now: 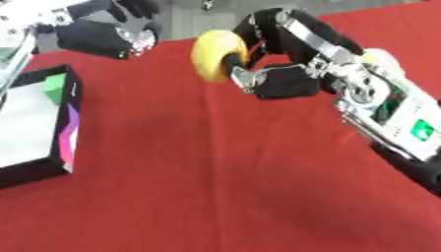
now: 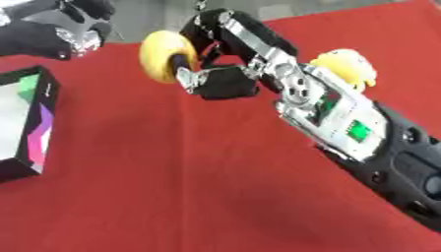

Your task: Pick up the objects with one hand, pass them to the other hand, and then place them into the box on the other side of the table.

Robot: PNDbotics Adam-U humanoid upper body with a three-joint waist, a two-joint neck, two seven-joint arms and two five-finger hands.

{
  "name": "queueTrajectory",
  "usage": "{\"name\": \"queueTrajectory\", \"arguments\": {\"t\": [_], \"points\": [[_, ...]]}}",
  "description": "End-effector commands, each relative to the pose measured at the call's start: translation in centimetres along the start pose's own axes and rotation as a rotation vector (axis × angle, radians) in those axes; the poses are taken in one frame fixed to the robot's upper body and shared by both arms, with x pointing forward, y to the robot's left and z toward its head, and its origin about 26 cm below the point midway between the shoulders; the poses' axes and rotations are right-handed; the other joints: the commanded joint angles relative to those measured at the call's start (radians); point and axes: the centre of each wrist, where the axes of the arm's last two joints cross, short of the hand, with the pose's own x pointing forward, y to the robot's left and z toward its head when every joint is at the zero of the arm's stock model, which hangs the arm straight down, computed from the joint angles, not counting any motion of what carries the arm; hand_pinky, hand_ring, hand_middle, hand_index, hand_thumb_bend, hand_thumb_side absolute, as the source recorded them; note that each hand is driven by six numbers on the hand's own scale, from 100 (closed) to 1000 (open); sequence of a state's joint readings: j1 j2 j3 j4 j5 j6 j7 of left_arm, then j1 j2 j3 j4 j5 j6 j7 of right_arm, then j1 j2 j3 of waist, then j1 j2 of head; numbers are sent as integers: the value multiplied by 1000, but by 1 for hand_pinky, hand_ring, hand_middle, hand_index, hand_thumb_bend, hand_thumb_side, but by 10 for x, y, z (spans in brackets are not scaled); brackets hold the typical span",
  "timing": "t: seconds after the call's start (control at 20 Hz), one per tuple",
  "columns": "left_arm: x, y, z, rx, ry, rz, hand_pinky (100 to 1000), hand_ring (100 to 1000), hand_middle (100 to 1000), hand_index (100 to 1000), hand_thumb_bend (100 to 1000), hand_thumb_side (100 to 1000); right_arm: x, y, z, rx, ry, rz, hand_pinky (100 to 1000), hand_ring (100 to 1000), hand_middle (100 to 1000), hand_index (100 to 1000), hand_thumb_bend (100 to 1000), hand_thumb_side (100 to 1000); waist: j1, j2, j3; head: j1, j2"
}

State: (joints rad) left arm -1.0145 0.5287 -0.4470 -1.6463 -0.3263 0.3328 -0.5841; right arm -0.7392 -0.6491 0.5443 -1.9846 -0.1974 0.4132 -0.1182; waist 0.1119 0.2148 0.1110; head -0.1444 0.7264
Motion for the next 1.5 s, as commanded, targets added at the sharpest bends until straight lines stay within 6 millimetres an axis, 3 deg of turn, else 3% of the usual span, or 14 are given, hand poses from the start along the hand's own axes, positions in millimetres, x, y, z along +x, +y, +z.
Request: {"name": "queueTrajectory", "arguments": {"t": [0.05,0.4,0.7,0.95,1.1,1.5], "points": [[10,11,5,-8,-36,-7,826,834,744,828,100,657,9,-3,-1,-2,-36,20,576,628,503,575,100,108,10,-34,3,-5,-8],[11,18,21,-47,-99,39,842,852,751,831,122,805,8,-2,0,1,-27,31,576,627,502,574,100,107,9,-28,4,-19,-13],[13,16,23,-107,-133,89,845,856,748,821,156,900,8,-1,-1,4,-27,36,577,627,503,574,100,105,5,-24,5,-28,-15],[14,15,23,-147,-138,102,847,860,754,823,181,903,8,-1,-1,2,-29,37,576,627,503,574,100,106,4,-23,5,-28,-15],[13,13,19,-172,-123,111,848,862,755,823,146,880,9,-1,-1,6,-32,35,575,626,502,573,100,102,4,-23,5,-28,-14],[13,7,8,-215,-95,130,847,861,755,819,118,922,6,-3,0,4,-26,41,566,621,501,569,100,112,3,-22,5,-28,-13]]}}
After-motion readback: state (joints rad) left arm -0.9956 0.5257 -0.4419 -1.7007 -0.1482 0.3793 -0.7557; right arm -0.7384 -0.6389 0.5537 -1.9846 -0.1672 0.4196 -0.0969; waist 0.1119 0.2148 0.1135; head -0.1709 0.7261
